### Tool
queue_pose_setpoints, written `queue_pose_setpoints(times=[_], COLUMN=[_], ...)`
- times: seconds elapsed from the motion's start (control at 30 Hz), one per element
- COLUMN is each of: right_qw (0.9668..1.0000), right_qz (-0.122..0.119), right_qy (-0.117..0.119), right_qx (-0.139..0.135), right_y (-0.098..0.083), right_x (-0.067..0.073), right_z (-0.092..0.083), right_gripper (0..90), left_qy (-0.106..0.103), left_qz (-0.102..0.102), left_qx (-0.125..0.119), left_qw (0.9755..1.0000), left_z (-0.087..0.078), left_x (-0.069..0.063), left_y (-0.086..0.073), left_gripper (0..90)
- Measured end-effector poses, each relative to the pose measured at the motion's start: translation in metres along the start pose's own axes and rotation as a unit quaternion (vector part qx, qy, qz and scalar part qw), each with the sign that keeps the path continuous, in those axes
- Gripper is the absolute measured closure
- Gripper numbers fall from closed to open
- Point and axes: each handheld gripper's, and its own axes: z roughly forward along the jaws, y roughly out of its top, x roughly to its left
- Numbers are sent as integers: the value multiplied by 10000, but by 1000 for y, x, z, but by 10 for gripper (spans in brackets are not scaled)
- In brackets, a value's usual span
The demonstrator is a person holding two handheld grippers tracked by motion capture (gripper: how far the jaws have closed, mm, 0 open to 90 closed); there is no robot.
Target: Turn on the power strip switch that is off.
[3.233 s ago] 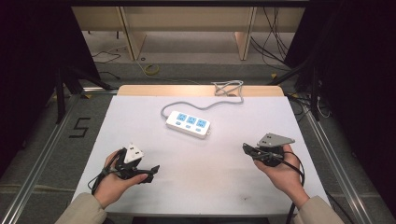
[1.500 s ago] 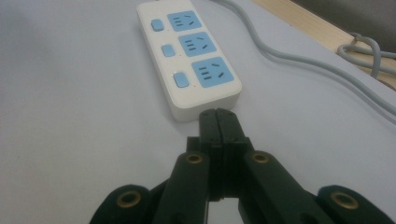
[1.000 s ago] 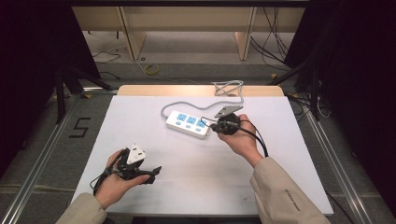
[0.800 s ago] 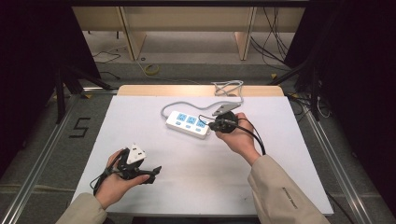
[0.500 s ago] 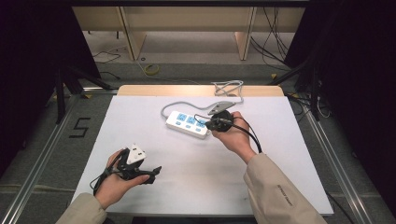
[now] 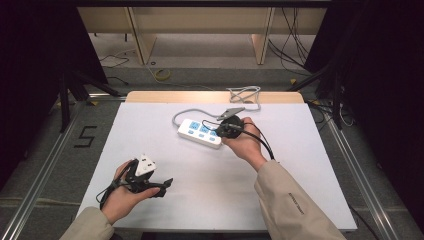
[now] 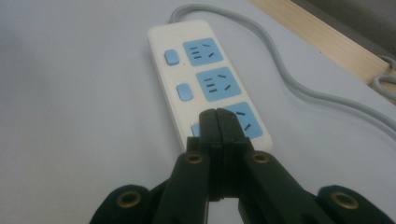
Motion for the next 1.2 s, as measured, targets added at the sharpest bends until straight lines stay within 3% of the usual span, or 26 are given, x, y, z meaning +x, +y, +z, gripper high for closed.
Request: queue_pose_setpoints(times=[0.73, 1.2], right_qw=[9998, 9997], right_qz=[180, 166], right_qy=[-19, 50], right_qx=[104, 162], right_y=[6, 15], right_x=[-3, 0], right_z=[22, 33], right_gripper=[900, 900], left_qy=[-13, -42], left_qz=[27, 32], left_qx=[7, -15], left_qw=[10000, 10000], left_z=[0, 1], left_x=[-1, -2], left_y=[0, 1], left_gripper=[159, 159])
